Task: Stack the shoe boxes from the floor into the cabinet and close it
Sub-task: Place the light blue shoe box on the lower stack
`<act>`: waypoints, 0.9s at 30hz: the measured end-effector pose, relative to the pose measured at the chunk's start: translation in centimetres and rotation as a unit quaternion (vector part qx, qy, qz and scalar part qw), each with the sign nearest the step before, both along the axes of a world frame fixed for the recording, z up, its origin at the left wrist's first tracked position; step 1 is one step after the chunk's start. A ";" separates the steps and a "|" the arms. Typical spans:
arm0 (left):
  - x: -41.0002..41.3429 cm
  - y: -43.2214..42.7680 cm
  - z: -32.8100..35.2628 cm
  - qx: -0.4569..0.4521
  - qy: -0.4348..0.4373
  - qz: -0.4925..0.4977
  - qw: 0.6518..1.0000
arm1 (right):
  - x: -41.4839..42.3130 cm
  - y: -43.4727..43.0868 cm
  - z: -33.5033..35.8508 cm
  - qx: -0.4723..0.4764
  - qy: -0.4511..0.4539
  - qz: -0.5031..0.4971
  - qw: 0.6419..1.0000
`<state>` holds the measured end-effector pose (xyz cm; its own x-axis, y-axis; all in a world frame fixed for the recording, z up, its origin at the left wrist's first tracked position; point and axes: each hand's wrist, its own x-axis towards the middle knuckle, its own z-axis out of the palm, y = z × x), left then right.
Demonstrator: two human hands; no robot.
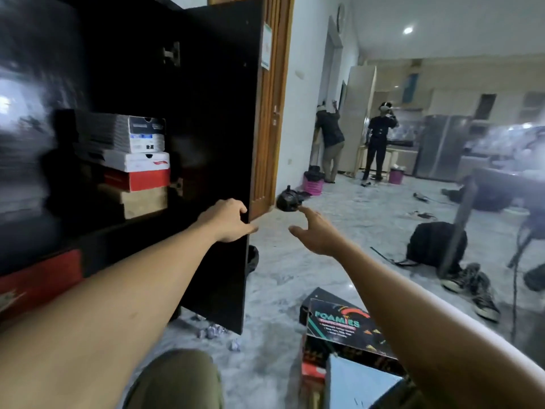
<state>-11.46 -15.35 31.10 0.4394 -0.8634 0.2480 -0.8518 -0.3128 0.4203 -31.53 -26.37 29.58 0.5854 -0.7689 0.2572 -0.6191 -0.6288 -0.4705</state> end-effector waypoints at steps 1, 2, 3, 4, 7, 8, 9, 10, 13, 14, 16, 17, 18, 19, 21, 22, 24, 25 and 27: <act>-1.2 -0.5 -1.0 0.012 0.002 -0.016 1.000 | -1.4 -0.4 -0.9 0.009 0.006 -0.017 1.000; -2.4 -1.1 -2.1 0.024 0.005 -0.030 0.999 | -2.8 -0.9 -1.8 0.021 0.012 -0.034 0.999; -3.4 -1.7 -3.2 0.035 0.007 -0.042 0.998 | -4.0 -1.3 -2.8 0.032 0.017 -0.051 0.998; -4.4 -2.3 -4.4 0.045 0.011 -0.051 0.998 | -5.2 -1.7 -3.8 0.040 0.022 -0.067 0.997; -6.8 -4.0 -8.6 0.071 0.030 -0.080 0.994 | -8.3 -2.6 -7.2 0.074 0.037 -0.113 0.990; -7.6 -4.5 -10.1 0.083 0.038 -0.088 0.992 | -9.3 -2.7 -8.3 0.085 0.039 -0.125 0.988; -8.2 -5.1 -11.5 0.091 0.045 -0.096 0.990 | -10.2 -2.8 -9.4 0.093 0.040 -0.135 0.986; -9.0 -5.5 -12.7 0.098 0.055 -0.104 0.988 | -11.2 -2.8 -10.6 0.102 0.042 -0.146 0.983; -11.7 -6.3 -16.6 0.127 0.104 -0.139 0.977 | -14.2 -2.4 -14.4 0.131 0.051 -0.184 0.973; -12.7 -6.4 -18.1 0.138 0.113 -0.153 0.972 | -15.4 -2.3 -15.7 0.139 0.052 -0.193 0.970; -14.7 -6.9 -21.2 0.151 0.132 -0.186 0.962 | -17.8 -1.7 -18.1 0.157 0.049 -0.212 0.963; -15.5 -7.2 -22.9 0.160 0.144 -0.197 0.957 | -19.2 -1.3 -19.3 0.166 0.042 -0.223 0.960; -16.4 -7.4 -24.5 0.172 0.151 -0.203 0.952 | -20.7 -0.9 -20.6 0.178 0.037 -0.238 0.954; -17.2 -7.4 -26.2 0.186 0.153 -0.209 0.948 | -22.2 -0.8 -22.1 0.189 0.039 -0.256 0.947; -18.3 -7.4 -29.7 0.207 0.168 -0.214 0.940 | -25.0 -0.3 -24.6 0.215 0.055 -0.290 0.931; -18.8 -7.1 -31.2 0.215 0.185 -0.215 0.934 | -26.4 -0.3 -26.0 0.225 0.061 -0.302 0.924; -19.7 -6.6 -33.7 0.217 0.229 -0.222 0.923 | -28.5 -0.3 -27.9 0.243 0.062 -0.313 0.916; -20.0 -6.3 -34.8 0.210 0.244 -0.228 0.919 | -29.4 -0.4 -28.8 0.259 0.045 -0.317 0.911; -20.6 -5.4 -36.3 0.186 0.253 -0.231 0.921 | -31.1 -0.1 -30.3 0.289 0.008 -0.314 0.904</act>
